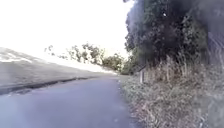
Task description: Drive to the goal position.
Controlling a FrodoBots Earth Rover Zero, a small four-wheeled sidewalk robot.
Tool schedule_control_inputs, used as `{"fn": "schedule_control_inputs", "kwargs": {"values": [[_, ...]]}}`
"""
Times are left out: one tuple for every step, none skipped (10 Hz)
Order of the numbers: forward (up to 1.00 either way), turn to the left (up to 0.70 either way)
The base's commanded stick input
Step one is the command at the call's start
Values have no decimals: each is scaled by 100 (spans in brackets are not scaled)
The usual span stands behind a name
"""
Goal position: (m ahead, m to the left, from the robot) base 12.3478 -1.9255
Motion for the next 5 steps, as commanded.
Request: {"fn": "schedule_control_inputs", "kwargs": {"values": [[70, 14], [70, 14], [70, 0], [70, 0], [70, 0]]}}
